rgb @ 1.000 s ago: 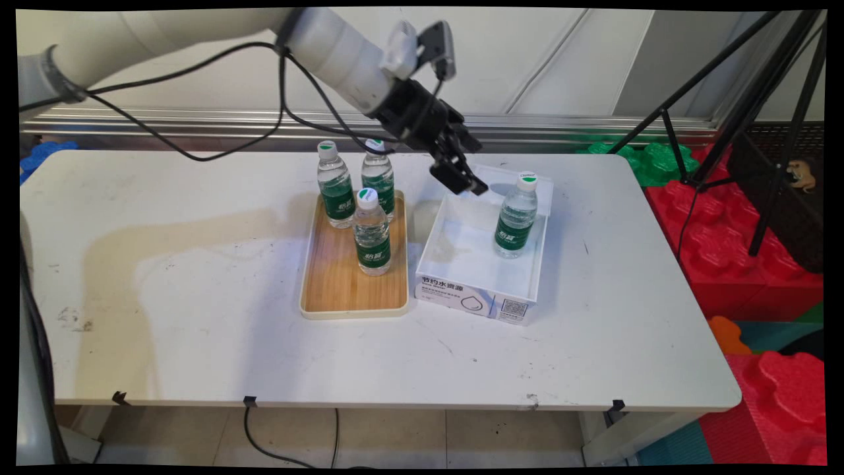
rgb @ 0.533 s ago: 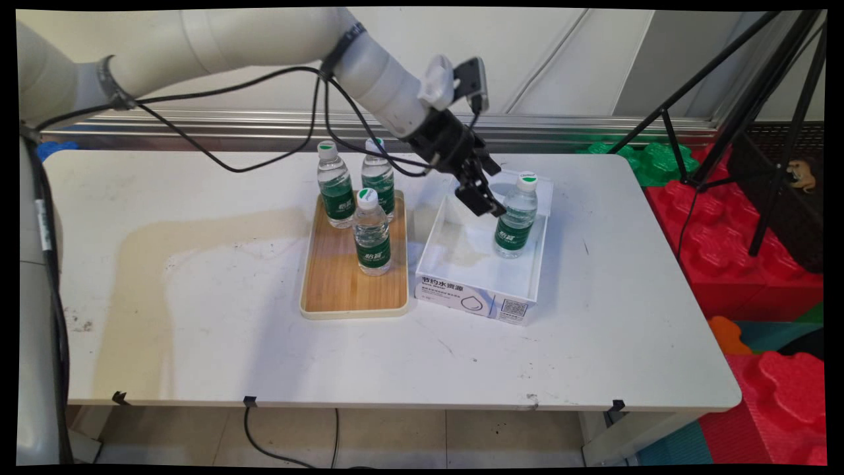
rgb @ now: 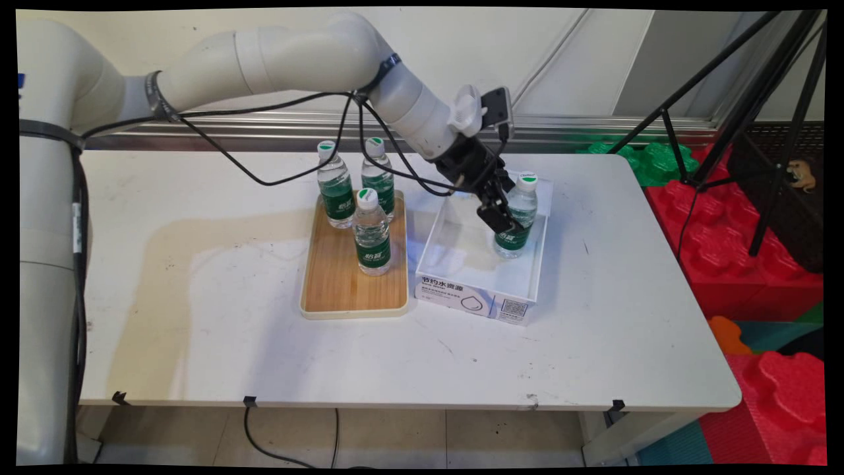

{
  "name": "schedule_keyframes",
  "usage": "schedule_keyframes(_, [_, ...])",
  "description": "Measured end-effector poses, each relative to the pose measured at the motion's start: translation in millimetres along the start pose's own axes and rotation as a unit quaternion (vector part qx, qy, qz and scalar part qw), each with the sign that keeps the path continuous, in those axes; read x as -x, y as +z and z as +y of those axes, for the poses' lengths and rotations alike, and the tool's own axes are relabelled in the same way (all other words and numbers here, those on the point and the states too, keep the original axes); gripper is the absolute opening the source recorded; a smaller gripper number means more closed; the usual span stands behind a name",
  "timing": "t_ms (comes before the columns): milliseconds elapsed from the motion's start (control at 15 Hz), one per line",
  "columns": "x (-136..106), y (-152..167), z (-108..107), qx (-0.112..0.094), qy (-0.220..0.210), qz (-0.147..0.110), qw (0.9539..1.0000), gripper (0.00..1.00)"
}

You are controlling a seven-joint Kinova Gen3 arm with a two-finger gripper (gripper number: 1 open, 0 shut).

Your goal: Pick up the green bottle from the white box, then place the picked object on the tray

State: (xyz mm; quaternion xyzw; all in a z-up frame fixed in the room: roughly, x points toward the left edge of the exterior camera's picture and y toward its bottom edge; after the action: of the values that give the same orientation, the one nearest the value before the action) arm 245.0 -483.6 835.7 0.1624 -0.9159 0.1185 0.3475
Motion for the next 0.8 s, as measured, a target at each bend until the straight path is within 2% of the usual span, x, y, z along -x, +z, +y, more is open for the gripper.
schedule_keyframes(467, [-1,21,-6,-0.001,-0.006,0.006,1.0,1.0])
schedule_keyframes(533, [-2,23,-7,-0.001,-0.008,0.007,0.9999,0.0])
schedule_keyframes(800, [-4,26,-11,-0.001,-0.013,0.012,0.9998,0.0])
